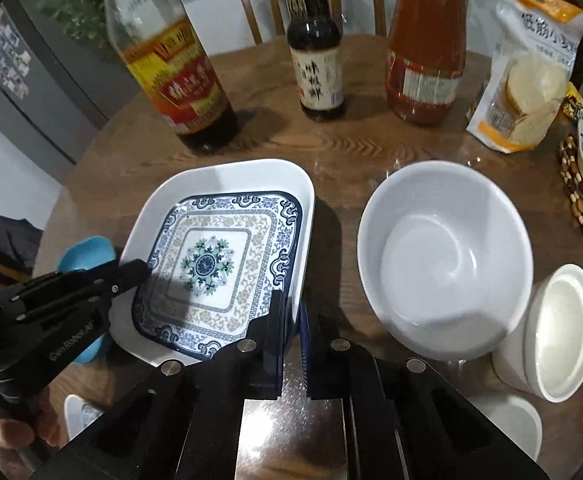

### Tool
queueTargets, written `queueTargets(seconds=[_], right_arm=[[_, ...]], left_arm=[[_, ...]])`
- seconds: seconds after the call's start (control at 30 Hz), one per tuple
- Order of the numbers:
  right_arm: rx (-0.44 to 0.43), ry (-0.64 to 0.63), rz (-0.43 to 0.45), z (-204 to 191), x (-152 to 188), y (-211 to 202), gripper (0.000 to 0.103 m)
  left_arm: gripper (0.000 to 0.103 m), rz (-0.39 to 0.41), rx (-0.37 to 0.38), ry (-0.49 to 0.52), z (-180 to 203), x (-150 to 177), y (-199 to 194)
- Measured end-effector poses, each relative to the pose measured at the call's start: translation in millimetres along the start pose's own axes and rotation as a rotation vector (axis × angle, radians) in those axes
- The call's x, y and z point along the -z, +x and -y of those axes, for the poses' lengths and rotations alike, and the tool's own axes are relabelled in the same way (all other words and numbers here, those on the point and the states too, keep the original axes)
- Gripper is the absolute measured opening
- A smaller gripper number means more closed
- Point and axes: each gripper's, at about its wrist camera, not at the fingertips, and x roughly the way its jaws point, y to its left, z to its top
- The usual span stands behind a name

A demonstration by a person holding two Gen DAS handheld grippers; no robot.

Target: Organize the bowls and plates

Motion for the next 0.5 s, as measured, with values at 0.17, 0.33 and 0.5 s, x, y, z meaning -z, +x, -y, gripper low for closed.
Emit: queueTargets(seconds=[0.17, 0.33, 0.5], right_arm=[[-0.047, -0.008, 0.039, -6.2, 8.1, -21.4, 0.009], [-0.098, -0.017, 0.074, -12.3, 27.8, -43.8, 0.009], [-0.146, -0.040, 0.091, -20.2, 46.4, -58.9, 0.009]], left_arm=[[0.010, 0.076, -0.028, 0.009, 2.7, 14.0, -31.8], [0.010, 0.129, -0.063, 0.008, 12.2, 32.2, -57.1], [0.010, 0.173, -0.101, -0.010, 17.7, 55.8, -78.9]])
